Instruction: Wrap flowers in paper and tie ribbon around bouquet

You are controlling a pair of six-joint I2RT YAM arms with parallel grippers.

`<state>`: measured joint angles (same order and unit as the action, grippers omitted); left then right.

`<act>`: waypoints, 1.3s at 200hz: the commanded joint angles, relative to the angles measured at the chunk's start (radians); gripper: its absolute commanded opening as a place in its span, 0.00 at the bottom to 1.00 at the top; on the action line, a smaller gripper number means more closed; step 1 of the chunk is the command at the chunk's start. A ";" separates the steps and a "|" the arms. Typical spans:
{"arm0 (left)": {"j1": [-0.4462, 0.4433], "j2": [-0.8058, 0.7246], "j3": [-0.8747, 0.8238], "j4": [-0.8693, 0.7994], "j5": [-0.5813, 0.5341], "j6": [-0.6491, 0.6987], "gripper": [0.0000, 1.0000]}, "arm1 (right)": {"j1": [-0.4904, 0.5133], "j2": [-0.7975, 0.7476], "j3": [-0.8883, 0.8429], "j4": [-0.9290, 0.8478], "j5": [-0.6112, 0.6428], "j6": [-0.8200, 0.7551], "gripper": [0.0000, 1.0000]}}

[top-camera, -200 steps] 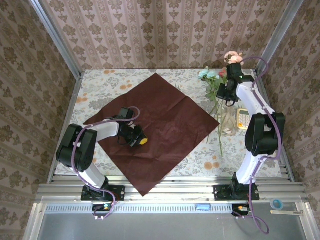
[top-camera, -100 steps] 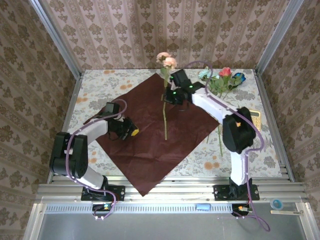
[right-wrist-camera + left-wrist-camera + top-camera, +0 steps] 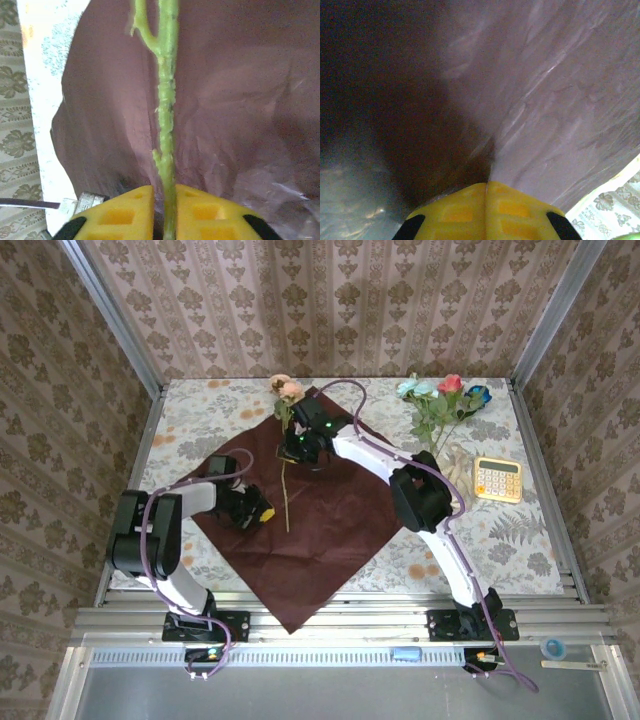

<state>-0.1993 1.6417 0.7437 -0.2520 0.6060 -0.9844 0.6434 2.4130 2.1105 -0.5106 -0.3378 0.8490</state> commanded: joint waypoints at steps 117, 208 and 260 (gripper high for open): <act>0.003 -0.051 0.085 -0.084 -0.022 0.002 0.00 | -0.640 -0.490 -0.436 -0.287 0.219 -0.402 0.38; 0.040 0.061 0.180 -0.092 -0.008 0.038 0.00 | -0.715 -0.247 -0.313 -0.323 0.363 -0.351 0.31; 0.042 0.072 0.189 -0.103 -0.011 0.046 0.00 | -0.723 -0.200 -0.315 -0.298 0.368 -0.335 0.30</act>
<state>-0.1627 1.7031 0.9051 -0.3172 0.5987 -0.9672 -0.0723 2.1784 1.7607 -0.7933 -0.0036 0.5007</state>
